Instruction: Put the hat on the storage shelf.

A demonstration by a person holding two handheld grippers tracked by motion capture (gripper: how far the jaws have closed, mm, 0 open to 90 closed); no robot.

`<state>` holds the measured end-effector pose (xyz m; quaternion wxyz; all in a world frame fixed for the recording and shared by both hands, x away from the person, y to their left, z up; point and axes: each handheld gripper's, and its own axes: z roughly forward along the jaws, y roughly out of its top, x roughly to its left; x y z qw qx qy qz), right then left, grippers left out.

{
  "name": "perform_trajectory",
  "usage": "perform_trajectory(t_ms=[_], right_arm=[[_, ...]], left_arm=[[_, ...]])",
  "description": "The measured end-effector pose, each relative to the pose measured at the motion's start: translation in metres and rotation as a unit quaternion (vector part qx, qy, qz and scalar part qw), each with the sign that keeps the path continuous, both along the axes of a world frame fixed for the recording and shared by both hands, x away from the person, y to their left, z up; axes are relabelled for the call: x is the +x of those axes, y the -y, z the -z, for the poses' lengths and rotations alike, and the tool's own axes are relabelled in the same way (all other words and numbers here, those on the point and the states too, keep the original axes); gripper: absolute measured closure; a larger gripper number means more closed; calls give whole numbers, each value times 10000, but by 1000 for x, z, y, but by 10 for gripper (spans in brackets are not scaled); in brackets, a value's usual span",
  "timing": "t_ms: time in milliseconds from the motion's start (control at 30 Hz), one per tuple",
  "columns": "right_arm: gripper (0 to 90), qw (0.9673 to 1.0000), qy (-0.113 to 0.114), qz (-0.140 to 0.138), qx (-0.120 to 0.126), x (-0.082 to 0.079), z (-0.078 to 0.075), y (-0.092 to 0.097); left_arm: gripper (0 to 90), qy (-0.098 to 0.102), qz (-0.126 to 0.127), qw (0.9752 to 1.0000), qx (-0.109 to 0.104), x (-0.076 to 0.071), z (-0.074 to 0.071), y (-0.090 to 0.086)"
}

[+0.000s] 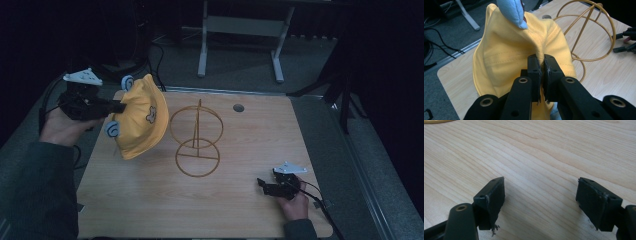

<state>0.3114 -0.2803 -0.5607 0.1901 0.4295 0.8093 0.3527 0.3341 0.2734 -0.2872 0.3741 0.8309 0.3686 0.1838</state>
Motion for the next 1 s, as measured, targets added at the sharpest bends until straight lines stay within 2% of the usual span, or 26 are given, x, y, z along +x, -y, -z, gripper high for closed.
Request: perform_trajectory(t_ms=[367,1000], right_arm=[[232,10000,2,-1,-1,0,0,0],[232,10000,1,0,1,0,0,0]], left_arm=[[849,60,135,9998,-107,-1,-5,-2],[849,168,407,9990,-59,-5,-17,-1]])
